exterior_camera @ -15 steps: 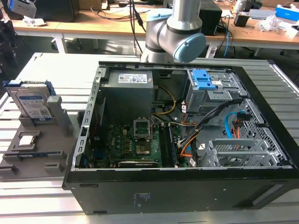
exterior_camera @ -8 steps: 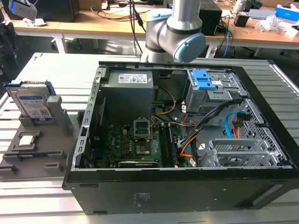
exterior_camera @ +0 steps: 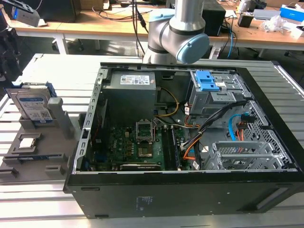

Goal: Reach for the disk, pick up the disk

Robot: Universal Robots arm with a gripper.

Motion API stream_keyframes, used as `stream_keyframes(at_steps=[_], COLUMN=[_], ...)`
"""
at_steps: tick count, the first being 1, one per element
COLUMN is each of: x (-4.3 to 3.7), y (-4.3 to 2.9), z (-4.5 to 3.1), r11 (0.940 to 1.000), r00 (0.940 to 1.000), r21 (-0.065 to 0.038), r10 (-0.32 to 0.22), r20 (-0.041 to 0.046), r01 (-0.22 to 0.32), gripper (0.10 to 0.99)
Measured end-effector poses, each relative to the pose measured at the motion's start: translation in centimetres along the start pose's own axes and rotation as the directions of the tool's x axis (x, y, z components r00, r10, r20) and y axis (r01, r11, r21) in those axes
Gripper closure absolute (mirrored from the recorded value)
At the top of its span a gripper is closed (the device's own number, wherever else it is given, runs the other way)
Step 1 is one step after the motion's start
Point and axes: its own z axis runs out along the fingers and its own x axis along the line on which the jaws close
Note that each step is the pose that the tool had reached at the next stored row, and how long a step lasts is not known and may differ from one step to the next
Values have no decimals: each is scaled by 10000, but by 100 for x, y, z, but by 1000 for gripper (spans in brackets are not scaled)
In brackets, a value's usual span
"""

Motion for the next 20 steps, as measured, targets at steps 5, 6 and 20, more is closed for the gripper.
stream_keyframes(at_steps=[5, 6, 20], x=[-1, -4, -38], y=[-3, -3, -5], z=[75, 91, 319], r11=[10000, 10000, 9993], r00=[10000, 10000, 9993], r21=[0, -2, 1], r10=[-32, -53, -370], r20=[-1, -3, -14], r01=[32, 53, 370], gripper=[545, 545, 545])
